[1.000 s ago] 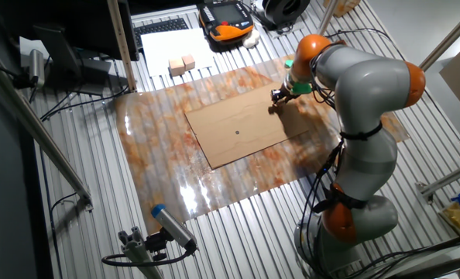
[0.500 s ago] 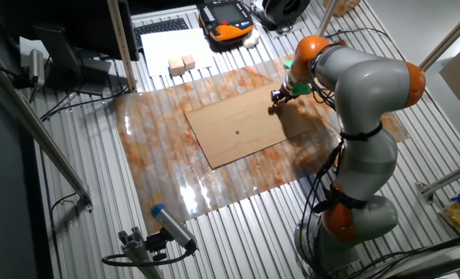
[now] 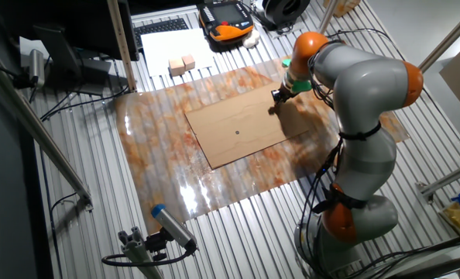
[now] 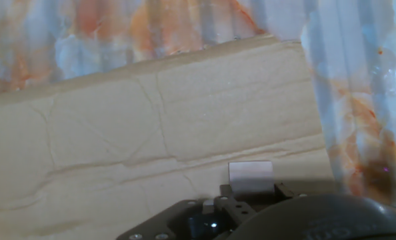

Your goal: Grab the block and place it at the designated location

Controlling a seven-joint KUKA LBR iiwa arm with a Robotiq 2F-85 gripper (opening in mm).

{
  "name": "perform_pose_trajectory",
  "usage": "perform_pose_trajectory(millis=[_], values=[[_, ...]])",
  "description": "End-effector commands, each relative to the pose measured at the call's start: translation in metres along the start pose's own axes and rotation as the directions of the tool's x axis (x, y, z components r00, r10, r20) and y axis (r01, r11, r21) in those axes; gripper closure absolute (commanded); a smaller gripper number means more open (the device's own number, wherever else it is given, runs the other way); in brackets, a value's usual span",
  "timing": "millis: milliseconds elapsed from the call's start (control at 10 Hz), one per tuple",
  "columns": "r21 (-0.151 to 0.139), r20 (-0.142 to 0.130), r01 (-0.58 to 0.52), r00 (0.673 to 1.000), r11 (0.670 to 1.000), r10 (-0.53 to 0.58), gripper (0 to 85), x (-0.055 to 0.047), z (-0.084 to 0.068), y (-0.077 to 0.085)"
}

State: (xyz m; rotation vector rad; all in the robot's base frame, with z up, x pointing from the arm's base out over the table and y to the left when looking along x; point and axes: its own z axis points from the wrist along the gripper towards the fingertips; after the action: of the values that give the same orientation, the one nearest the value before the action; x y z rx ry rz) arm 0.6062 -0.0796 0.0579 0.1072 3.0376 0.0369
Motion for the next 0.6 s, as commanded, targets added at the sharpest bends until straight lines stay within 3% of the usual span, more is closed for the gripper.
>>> perform_pose_trajectory(millis=[0, 300, 500], values=[[0.000, -0.008, 0.003, 1.000, 1.000, -0.003, 85.0, 0.000, -0.002, 0.000], [0.026, -0.032, -0.015, 0.999, 1.000, 0.016, 85.0, -0.003, -0.038, 0.015], [0.055, -0.035, -0.057, 0.998, 0.997, 0.059, 85.0, -0.002, -0.070, 0.040]])
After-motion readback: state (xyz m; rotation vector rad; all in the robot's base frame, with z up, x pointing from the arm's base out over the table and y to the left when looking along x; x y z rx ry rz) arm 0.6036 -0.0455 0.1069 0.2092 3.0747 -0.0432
